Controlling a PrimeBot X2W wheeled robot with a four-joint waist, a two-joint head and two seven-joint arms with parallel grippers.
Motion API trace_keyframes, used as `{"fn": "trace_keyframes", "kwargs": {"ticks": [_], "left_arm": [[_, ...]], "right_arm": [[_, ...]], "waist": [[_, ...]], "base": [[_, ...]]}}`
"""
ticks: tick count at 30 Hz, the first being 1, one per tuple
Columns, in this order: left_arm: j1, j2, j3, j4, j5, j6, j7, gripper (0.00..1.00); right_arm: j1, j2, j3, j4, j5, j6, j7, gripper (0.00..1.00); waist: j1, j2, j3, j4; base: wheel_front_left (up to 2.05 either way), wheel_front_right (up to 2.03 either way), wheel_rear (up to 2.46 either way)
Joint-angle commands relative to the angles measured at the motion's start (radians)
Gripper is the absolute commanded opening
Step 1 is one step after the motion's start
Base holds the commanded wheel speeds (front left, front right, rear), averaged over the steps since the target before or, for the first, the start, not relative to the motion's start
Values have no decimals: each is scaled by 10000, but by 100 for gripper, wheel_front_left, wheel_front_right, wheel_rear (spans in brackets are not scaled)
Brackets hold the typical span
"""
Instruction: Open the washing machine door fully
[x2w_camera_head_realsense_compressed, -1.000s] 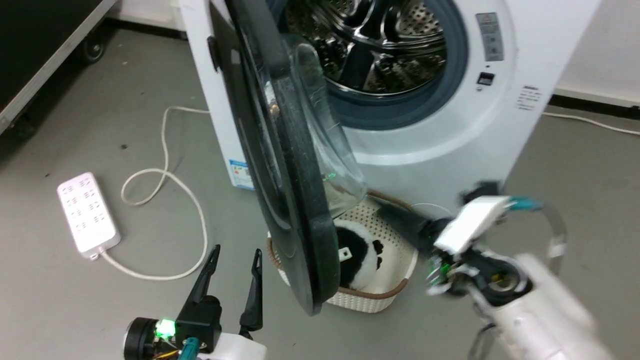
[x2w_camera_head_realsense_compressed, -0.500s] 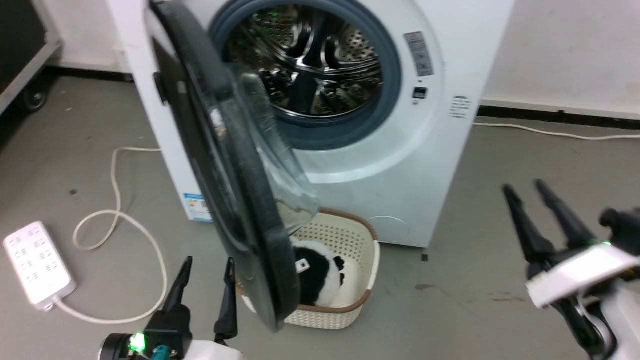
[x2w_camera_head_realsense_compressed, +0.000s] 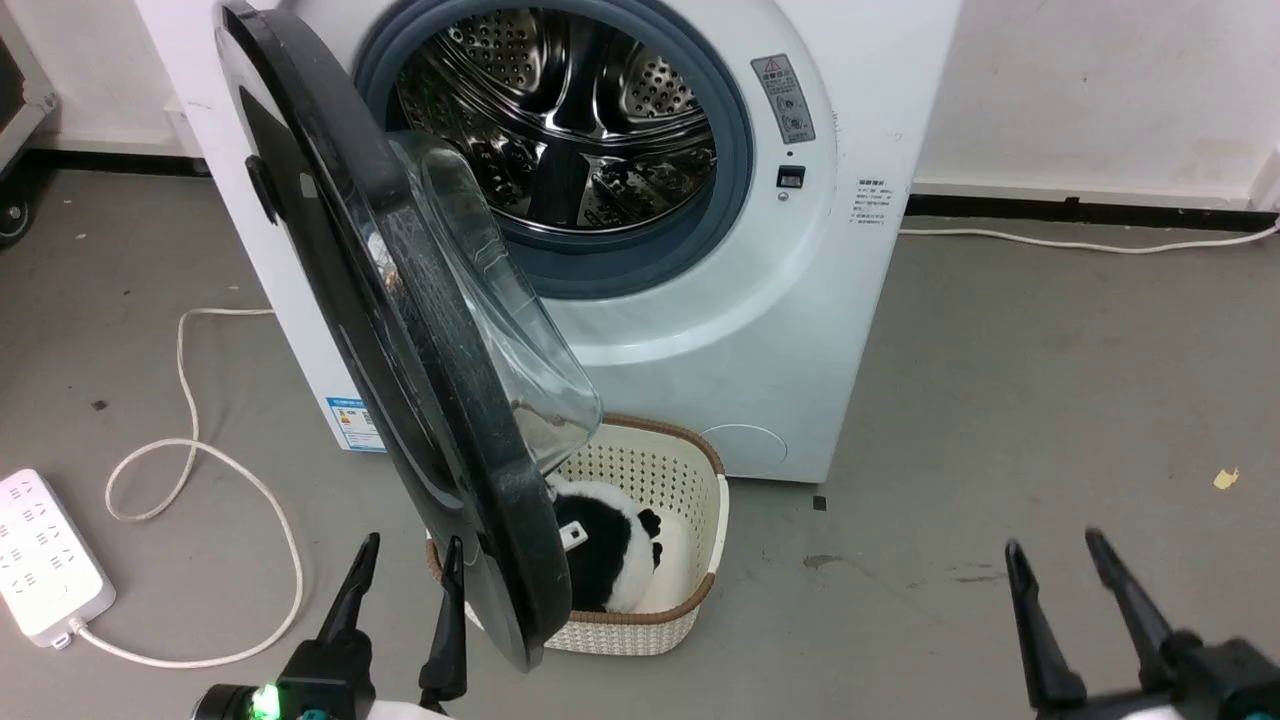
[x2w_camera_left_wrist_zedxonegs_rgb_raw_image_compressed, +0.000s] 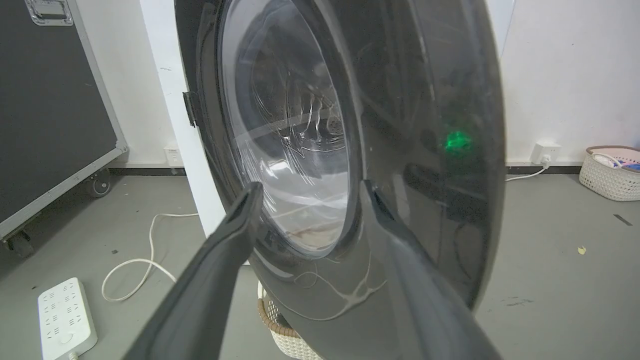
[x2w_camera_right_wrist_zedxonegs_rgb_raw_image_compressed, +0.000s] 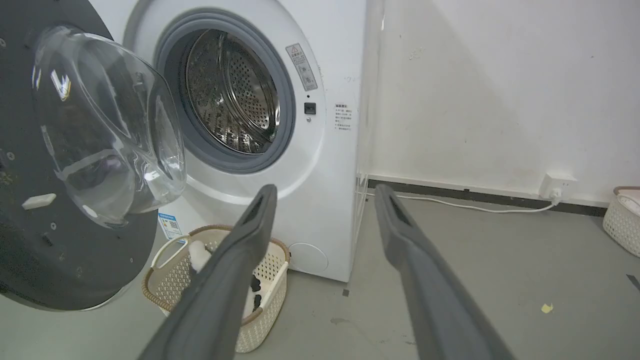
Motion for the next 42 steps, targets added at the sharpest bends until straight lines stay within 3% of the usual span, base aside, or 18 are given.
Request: {"fn": "trace_keyframes", "kwargs": {"ticks": [1, 16, 17, 18, 26, 36, 42], "left_arm": [[104, 40, 8, -5, 7, -42, -53, 100], [178, -72, 36, -86, 211, -94, -53, 99], [181, -82, 52, -89, 208, -91, -53, 55], [184, -90, 68, -87, 203, -92, -53, 0], [46, -180, 497, -668, 101, 34, -53, 0], [-1184, -430, 1881, -3521, -246, 290, -53, 0], [-2059, -424, 1829, -4923, -115, 121, -53, 0]], "right_arm": [[229, 79, -79, -27, -65, 8, 64, 100], [588, 202, -65, 146, 196, 8, 62, 100], [583, 202, -65, 146, 216, 8, 61, 100], [579, 202, -62, 150, 233, 8, 60, 100], [504, 203, -53, 150, 324, 8, 75, 100], [362, 204, 53, 180, 401, 8, 99, 100], [349, 204, 112, 234, 438, 8, 109, 100]], "waist": [[0, 0, 0, 0], [0, 0, -70, 63], [0, 0, -71, 68], [0, 0, -72, 71], [0, 0, -34, 82], [0, 0, -8, 76], [0, 0, -24, 14]], "base": [[0, 0, 0], [0, 0, 0], [0, 0, 0], [0, 0, 0], [0, 0, 0], [0, 0, 0], [0, 0, 0]]}}
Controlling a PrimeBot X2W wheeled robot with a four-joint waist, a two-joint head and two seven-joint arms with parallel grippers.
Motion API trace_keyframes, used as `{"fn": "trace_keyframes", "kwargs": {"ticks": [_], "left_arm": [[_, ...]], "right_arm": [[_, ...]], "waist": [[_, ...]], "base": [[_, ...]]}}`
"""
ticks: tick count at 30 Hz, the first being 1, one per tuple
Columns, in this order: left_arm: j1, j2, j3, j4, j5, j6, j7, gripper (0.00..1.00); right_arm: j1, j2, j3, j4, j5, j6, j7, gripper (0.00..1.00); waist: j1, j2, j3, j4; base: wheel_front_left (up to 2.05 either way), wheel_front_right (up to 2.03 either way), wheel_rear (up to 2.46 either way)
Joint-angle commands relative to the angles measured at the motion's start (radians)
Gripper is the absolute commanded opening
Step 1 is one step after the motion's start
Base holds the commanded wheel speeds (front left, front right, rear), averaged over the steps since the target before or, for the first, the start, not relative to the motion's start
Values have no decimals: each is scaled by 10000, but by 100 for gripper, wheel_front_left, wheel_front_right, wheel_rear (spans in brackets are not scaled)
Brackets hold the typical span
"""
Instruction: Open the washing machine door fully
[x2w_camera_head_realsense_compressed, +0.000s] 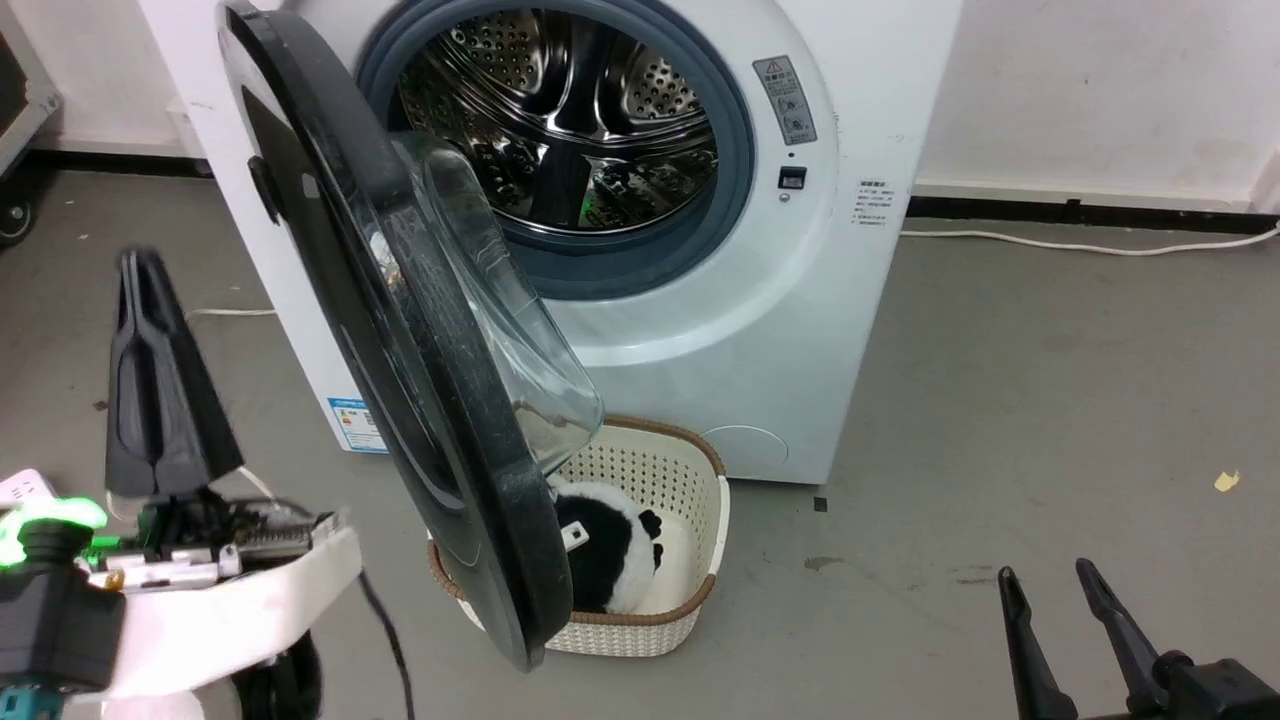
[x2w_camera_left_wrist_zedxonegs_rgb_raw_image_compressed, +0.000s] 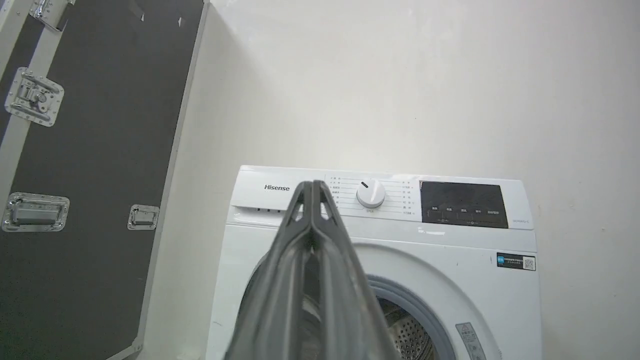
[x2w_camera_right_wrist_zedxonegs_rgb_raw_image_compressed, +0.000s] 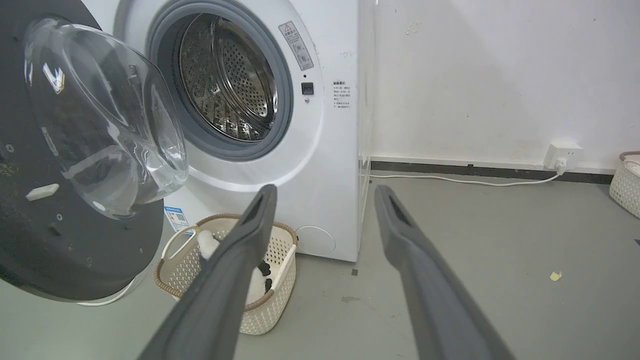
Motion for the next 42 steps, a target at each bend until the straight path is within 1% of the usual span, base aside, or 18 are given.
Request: {"fn": "trace_keyframes", "kwargs": {"ticks": [1, 6, 12, 17, 22, 28, 32, 33, 34, 37, 42], "left_arm": [[-216, 23, -147, -209, 82, -90, -32, 0], [-490, 23, -986, -652, 303, -340, 623, 0], [-169, -136, -2671, -636, 305, -572, 1622, 0], [263, -221, -3817, 54, 30, -623, 2180, 0], [582, -263, -4540, 1305, -304, -568, 2524, 0], [694, -282, -4741, 3083, -633, -411, 2414, 0], [568, -288, -4572, 4162, -816, -259, 2109, 0], [568, -288, -4572, 4162, -816, -259, 2109, 0], [502, -287, -4424, 4620, -884, -151, 1943, 0], [405, -279, -4180, 5140, -1000, -17, 1724, 0], [350, -165, -3944, 5554, -1136, 36, 1479, 0]], "right_arm": [[-66, 47, 22, 43, 55, 8, 8, 100], [-89, 47, 44, 81, 102, 8, 10, 100], [-89, 47, 19, 128, 136, 8, -3, 100], [-129, 47, 34, 197, 147, 8, -12, 100], [-197, 47, 44, 254, 149, 8, -17, 100], [-295, 47, 77, 338, 169, 8, -33, 100], [-327, 47, 97, 410, 172, 8, -47, 100], [-327, 47, 97, 410, 172, 8, -47, 100], [-334, 47, 103, 439, 179, 8, -51, 100], [-322, 47, 107, 463, 184, 8, -57, 100], [-252, 47, 98, 500, 177, 8, -48, 100]], "waist": [[-1, 0, -5, -23], [-1, 0, 13, -88], [-1, 0, 79, -122], [-1, 0, 166, -160], [-1, 0, 257, -206], [-1, 0, 392, -264], [-1, 0, 434, -268], [-1, 0, 434, -268], [-1, 0, 431, -260], [-1, 0, 416, -201], [-1, 0, 278, 42]], "base": [[0, 0, 0], [0, 0, 0], [0, 0, 0], [0, 0, 0], [0, 0, 0], [0, 0, 0], [0, 0, 0], [0, 0, 0], [0, 0, 0], [0, 0, 0], [0, 0, 0]]}}
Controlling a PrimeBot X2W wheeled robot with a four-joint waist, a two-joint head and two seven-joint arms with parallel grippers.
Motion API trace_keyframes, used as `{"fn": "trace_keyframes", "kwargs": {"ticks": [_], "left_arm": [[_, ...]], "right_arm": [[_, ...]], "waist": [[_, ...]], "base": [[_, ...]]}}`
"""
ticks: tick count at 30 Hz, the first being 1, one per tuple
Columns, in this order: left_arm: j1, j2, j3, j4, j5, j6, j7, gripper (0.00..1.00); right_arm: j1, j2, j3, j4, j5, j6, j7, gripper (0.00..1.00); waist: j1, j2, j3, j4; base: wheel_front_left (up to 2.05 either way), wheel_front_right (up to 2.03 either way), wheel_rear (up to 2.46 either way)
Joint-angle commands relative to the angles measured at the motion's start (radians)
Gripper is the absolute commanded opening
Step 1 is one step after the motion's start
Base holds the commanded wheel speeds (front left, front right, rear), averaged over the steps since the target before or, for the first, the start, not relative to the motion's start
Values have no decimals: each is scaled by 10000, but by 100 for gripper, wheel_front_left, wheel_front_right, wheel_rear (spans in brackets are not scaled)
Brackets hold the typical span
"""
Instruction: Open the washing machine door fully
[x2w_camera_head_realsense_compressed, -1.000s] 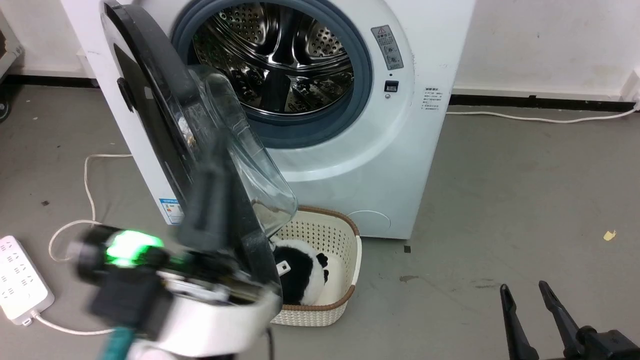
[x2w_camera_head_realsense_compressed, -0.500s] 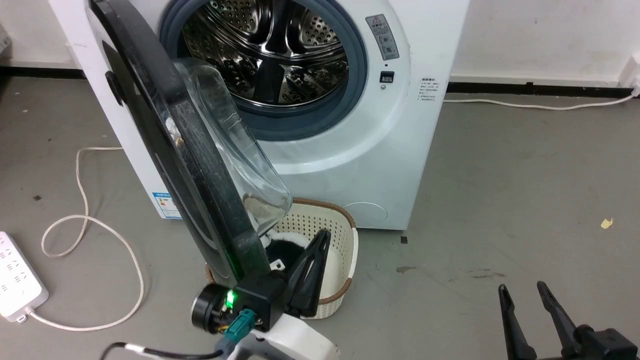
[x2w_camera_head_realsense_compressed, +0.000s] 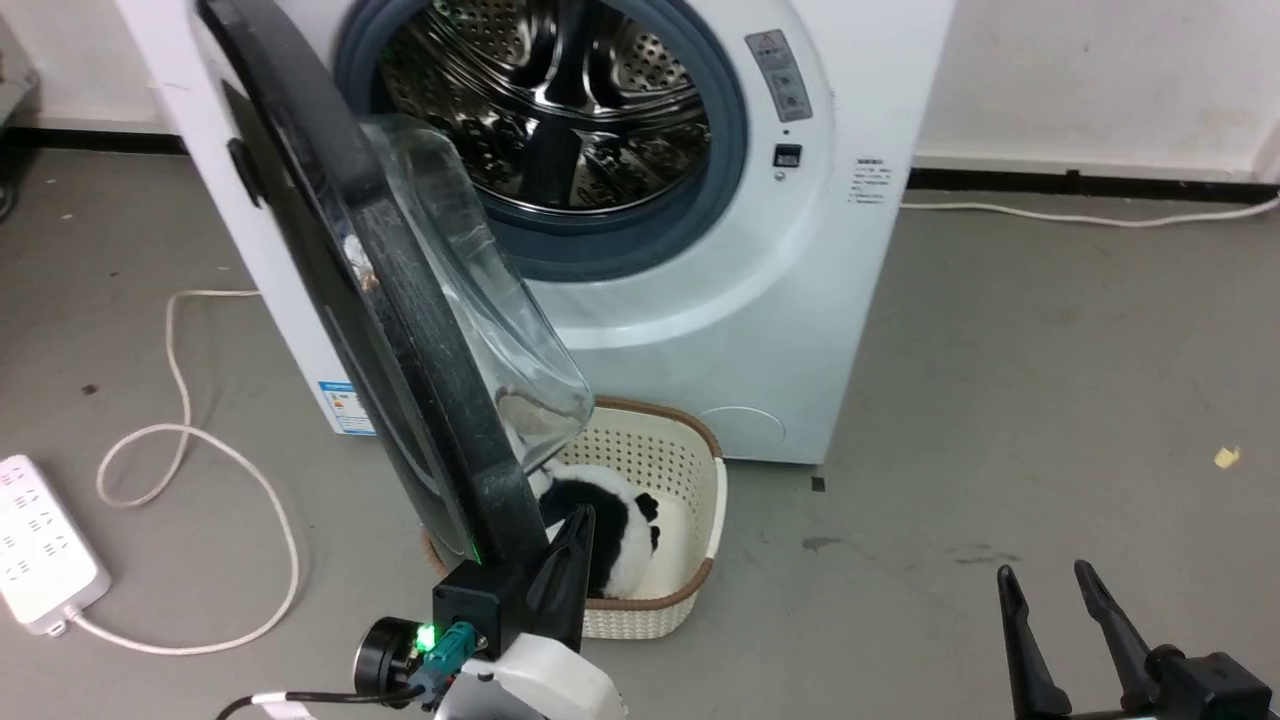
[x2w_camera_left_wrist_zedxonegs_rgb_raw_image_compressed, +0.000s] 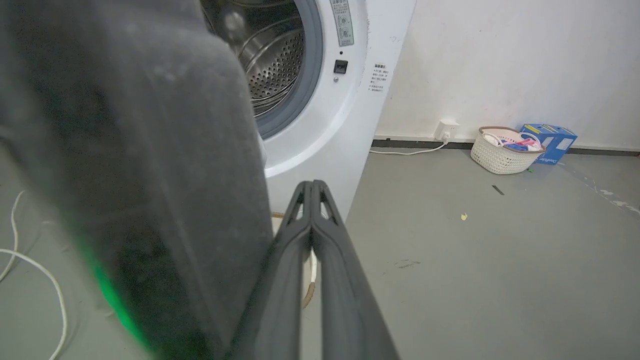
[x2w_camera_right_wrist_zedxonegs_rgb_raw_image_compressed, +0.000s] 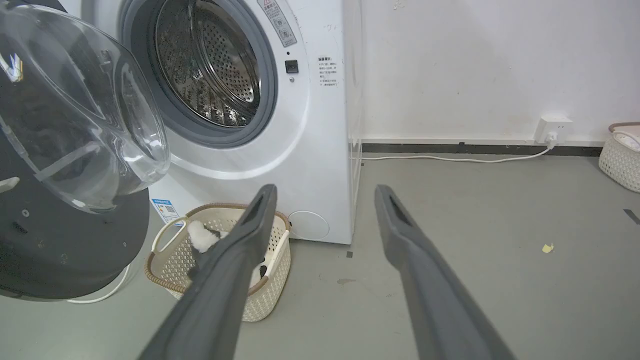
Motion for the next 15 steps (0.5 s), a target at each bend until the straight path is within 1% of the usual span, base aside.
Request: {"fn": "trace_keyframes", "kwargs": {"ticks": [1, 7, 8, 9, 10, 12, 13, 15], "left_arm": [[-117, 104, 99, 63, -47, 55, -82, 0], [88, 246, 134, 139, -129, 74, -122, 0], [190, 283, 118, 109, -147, 88, -99, 0], [190, 283, 118, 109, -147, 88, -99, 0], [284, 314, 101, 55, -162, 109, -71, 0], [328, 334, 91, 28, -169, 117, -49, 0], [408, 386, 86, -25, -184, 131, -6, 0], [446, 417, 88, -46, -189, 142, 19, 0]], "right_arm": [[-33, 43, 6, 39, 16, 8, -41, 100], [102, 43, 60, 99, 49, 8, -14, 100], [134, 43, 76, 117, 65, 8, -12, 100], [134, 43, 76, 117, 65, 8, -12, 100], [156, 43, 99, 139, 83, 8, -17, 100], [166, 43, 110, 151, 95, 8, -22, 100], [179, 43, 147, 161, 111, 8, -29, 100], [183, 43, 163, 171, 119, 8, -30, 100]], "waist": [[0, 0, -71, 113], [0, 0, -339, 620], [0, 0, -411, 844], [0, 0, -411, 844], [0, 0, -481, 1094], [0, 0, -510, 1225], [0, 0, -550, 1493], [0, 0, -565, 1626]], "base": [[0, 0, 0], [0, 0, 0], [0, 0, 0], [0, 0, 0], [0, 0, 0], [0, 0, 0], [0, 0, 0], [0, 0, 0]]}}
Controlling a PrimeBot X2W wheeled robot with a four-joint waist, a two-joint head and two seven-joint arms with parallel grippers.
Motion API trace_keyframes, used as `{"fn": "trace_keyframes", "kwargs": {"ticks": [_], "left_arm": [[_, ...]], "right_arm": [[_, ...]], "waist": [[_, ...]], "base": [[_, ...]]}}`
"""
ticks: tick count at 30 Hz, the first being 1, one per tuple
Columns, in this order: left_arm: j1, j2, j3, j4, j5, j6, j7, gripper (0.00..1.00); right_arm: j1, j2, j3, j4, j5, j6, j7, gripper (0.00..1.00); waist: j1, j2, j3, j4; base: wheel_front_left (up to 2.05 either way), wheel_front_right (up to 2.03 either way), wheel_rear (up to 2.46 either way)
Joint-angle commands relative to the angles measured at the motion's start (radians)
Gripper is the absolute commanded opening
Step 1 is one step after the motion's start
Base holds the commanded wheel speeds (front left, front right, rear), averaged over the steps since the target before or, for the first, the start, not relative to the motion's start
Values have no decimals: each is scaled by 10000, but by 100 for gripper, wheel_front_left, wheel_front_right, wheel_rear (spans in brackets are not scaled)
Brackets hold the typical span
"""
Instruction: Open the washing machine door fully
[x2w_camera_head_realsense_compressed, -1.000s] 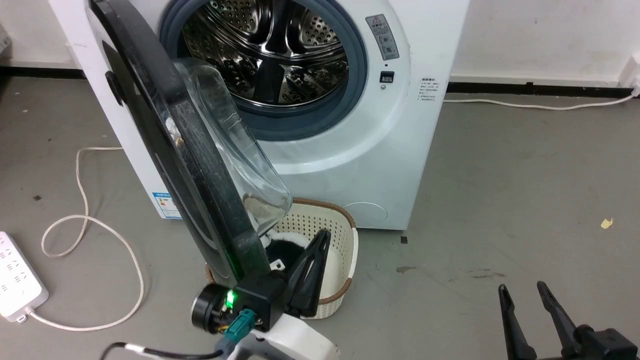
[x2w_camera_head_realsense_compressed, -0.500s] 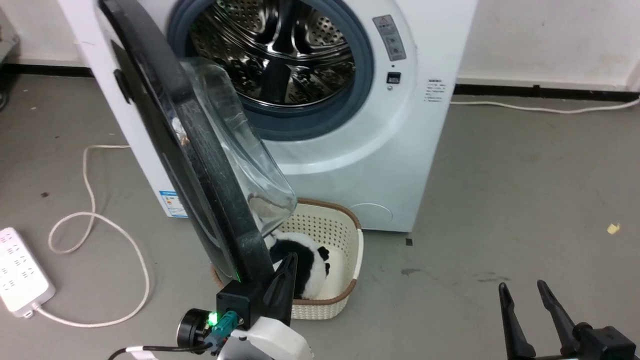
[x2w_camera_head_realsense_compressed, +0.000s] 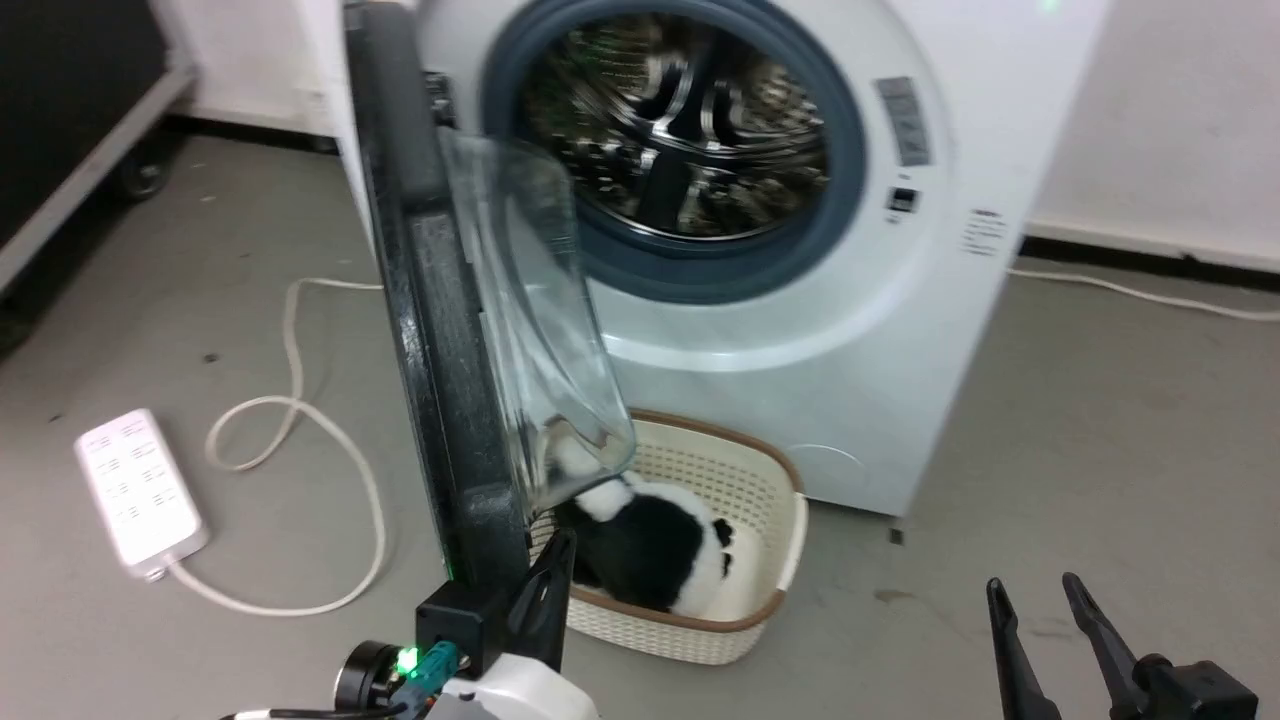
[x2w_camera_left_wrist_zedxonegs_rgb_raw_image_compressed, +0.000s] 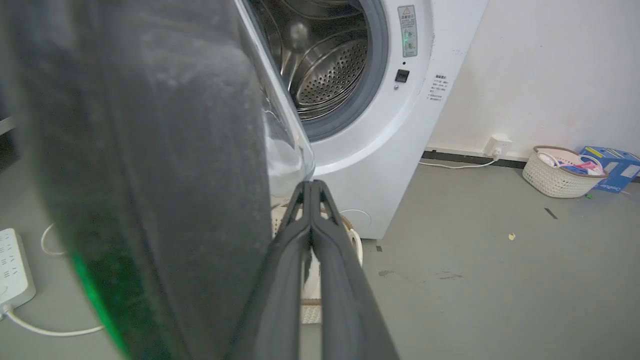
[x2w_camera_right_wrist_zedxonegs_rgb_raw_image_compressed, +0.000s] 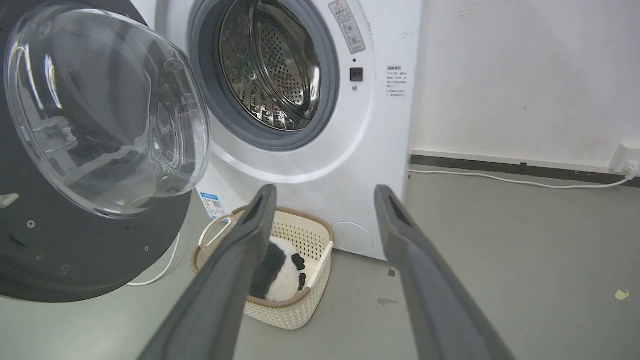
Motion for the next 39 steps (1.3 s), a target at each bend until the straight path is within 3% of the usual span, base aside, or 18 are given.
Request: {"fn": "trace_keyframes", "kwargs": {"ticks": [1, 9, 15, 26, 39], "left_arm": [[160, 136, 80, -49, -32, 61, 28, 0], [316, 475, 522, -289, -233, 299, 149, 0], [110, 928, 1353, -413, -538, 543, 89, 0], [-859, 2291, 3443, 228, -1405, 774, 78, 0], [-2928, 3949, 5219, 2829, -2450, 312, -302, 0]], "right_arm": [[105, 41, 25, 29, 51, 8, -31, 100], [179, 41, 111, -23, 47, 8, 45, 100], [18, 41, 160, -220, -104, 8, 218, 100], [-436, 41, 110, -775, -640, 8, 694, 100], [-835, 41, -75, -1491, -1140, 8, 1169, 100]], "waist": [[1, 0, -97, 403], [1, 0, 15, 1410], [1, 0, 551, 1786], [1, 0, 1893, 1628], [1, 0, 3166, 1135]], "base": [[0, 0, 0], [0, 0, 0], [0, 0, 0], [0, 0, 0], [0, 0, 0]]}}
